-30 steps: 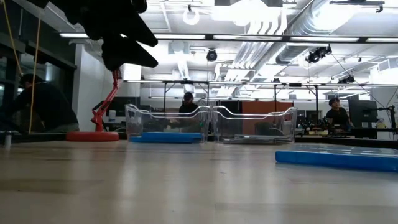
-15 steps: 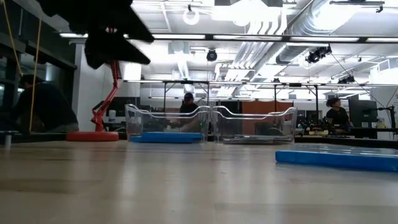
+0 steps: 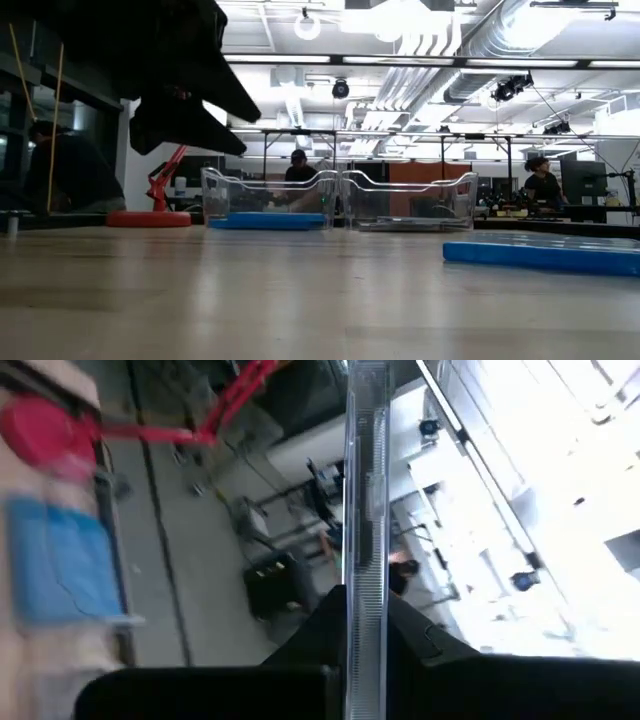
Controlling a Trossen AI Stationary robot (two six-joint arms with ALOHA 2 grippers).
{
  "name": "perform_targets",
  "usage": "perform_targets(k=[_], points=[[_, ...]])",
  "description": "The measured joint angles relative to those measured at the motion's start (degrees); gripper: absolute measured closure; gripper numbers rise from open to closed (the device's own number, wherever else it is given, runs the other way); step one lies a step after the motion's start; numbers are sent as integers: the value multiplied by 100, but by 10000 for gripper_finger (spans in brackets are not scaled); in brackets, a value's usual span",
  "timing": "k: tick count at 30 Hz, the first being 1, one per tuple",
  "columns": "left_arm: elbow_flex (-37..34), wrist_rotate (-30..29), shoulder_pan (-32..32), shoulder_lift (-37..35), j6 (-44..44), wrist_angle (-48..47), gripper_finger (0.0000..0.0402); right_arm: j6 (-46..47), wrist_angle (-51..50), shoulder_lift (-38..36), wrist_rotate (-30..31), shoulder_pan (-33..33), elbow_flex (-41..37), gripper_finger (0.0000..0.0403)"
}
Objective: Pick & place jewel cases by type
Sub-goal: Put the black cd case into the right transparent bin
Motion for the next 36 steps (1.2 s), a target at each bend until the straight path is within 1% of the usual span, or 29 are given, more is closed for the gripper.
perform_targets(k=[2, 8, 12, 16, 18, 21, 24, 27, 31, 34, 36], points=[[0, -12, 2, 77, -11, 44, 188, 20, -291, 83, 3, -124, 0, 385], [0, -46, 2, 78, 2, 59, 188, 185, -1288, 375, -7, -657, -4, 395], [0, -189, 80, 78, 14, 60, 188, 262, -1449, 547, -6, -1095, -4, 384], [0, -31, 356, 76, 381, 89, 188, 263, -1448, 591, -91, -1424, -4, 394], [0, 306, 567, 55, 670, 111, 188, 282, -1432, 591, -165, -1575, -4, 395], [0, 1007, 938, 9, 1298, 223, 188, 586, -1431, 591, -328, -1816, -4, 387], [-4, 1613, 1359, -71, 1882, 248, 188, 1006, -1533, 591, -666, -2069, -4, 384], [2, 2215, 1805, -77, 2428, 547, 188, 1462, -1651, 591, -994, -2355, -7, 394], [2, 3288, 2361, -77, 3111, 1095, 188, 1887, -1862, 591, -1314, -2752, -7, 390], [2, 3994, 2705, -75, 3492, 1074, 188, 2265, -2064, 591, -1718, -3050, -7, 381], [2, 4395, 2903, -75, 3648, 1069, 188, 2607, -2273, 591, -2058, -3267, -7, 383]])
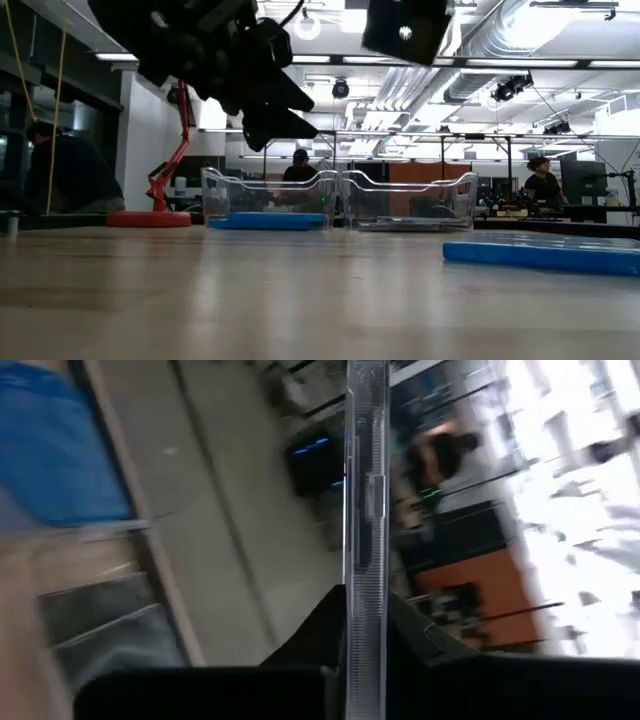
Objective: Pick & place jewel cases by type
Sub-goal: Put the black cd case into the right transparent bin
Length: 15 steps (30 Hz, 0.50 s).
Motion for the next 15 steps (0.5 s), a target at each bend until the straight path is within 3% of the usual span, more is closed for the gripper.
perform_targets(k=[2, 7, 15], points=[[0, 283, 166, 0, 126, -19, 188, 378, -253, 0, -469, -252, 0, 392], [-2, 350, 432, 2, 138, -200, 188, 898, -731, 0, -1635, -1026, 0, 388], [-2, 72, 511, 2, -69, -170, 188, 16, -679, 260, -3553, -2238, 0, 395]])
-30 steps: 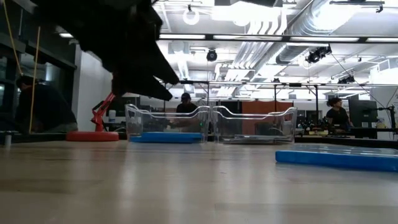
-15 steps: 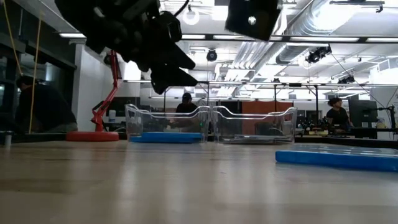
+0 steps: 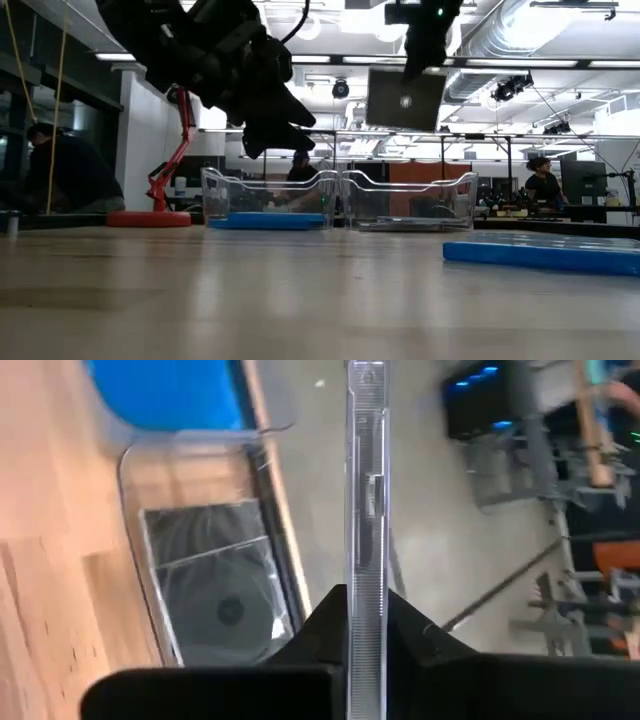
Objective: Pick & place jewel cases by type
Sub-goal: Put the black cd case into the right transparent bin
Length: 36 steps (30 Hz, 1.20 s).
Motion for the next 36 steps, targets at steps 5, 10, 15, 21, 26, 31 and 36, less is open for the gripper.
perform_targets(k=[5, 10, 15, 21, 26, 31, 36], points=[[0, -367, 0, 0, -263, 7, 188, -687, 69, 348, -661, -420, 0, 381], [0, -475, 0, 0, -435, 8, 188, -1092, 50, 694, -1138, -731, 0, 395], [0, -597, -60, 1, -625, 8, 188, -970, 178, 989, -1496, -1060, 0, 382], [0, -925, -281, 2, -738, 7, 188, -969, 215, 1269, -1860, -1415, -2, 390], [0, -1139, -431, 4, -739, 7, 188, -1148, 248, 1369, -2089, -1574, -2, 389], [0, -1201, -461, 4, -820, 7, 188, -1506, 262, 1392, -2225, -1652, -2, 377], [0, -1211, -461, 4, -822, 7, 188, -1722, 264, 1396, -2368, -1701, -2, 395]])
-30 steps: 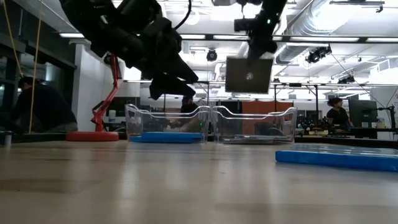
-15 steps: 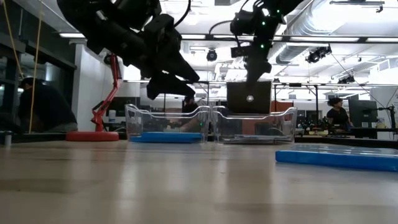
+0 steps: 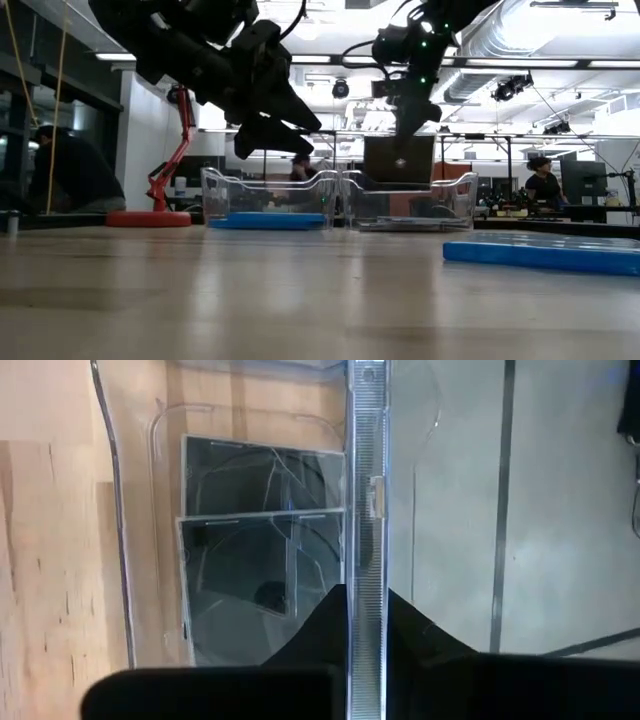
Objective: Pick & place jewel cases by type
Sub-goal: Put the black cd case into the right transparent bin
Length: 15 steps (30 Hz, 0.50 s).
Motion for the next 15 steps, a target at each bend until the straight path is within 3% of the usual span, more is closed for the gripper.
perform_targets(k=[7, 15], points=[[0, -16, 0, 0, -3, 0, 188, -32, 266, 11, -43, -75, 0, 376], [0, -17, 0, 0, -46, 0, 188, -110, 267, 11, -375, -209, 0, 395]])
